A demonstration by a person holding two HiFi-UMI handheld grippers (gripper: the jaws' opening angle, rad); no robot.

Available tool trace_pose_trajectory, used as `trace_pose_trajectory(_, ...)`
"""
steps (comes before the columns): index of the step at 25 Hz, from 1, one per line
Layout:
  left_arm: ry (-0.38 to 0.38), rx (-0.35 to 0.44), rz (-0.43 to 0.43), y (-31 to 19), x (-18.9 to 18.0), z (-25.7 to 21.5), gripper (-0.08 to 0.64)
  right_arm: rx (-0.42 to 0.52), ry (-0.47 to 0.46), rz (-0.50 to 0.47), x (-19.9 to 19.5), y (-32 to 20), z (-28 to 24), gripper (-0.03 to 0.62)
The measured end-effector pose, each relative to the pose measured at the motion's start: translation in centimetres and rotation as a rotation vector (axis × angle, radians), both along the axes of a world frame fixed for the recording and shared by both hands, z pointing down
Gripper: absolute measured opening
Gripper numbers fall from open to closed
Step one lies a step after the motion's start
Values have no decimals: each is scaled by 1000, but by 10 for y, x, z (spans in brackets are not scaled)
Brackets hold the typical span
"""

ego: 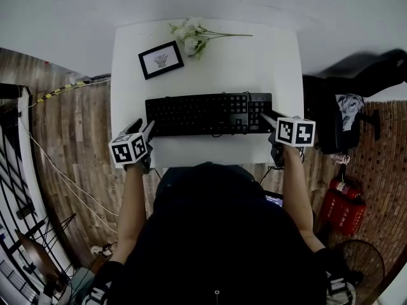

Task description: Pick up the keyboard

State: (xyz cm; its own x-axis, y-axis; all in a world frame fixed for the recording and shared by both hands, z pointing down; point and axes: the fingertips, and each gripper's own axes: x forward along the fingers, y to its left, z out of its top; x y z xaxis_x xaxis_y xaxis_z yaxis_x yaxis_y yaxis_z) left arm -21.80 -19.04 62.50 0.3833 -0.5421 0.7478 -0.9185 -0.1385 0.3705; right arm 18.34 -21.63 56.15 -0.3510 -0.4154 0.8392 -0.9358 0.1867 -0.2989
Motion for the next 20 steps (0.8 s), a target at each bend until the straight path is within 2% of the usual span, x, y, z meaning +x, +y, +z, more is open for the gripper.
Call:
trace_pose_trajectory(5,212,-67,-10,-3,8,2,258,-1,-2,0,0,1,1,195)
trace_pose_trajectory(8,278,-116,-5,-3,11,6,270,1,-2,-2,0,1,0,195)
trace_pose_trajectory(13,282,-157,7,-2,9,11,279,0,-2,-1,0,1,-1,195)
trace_pose_trajectory(20,168,-183,33,-2,11,15,278,0,0,-1,0,1,0,195)
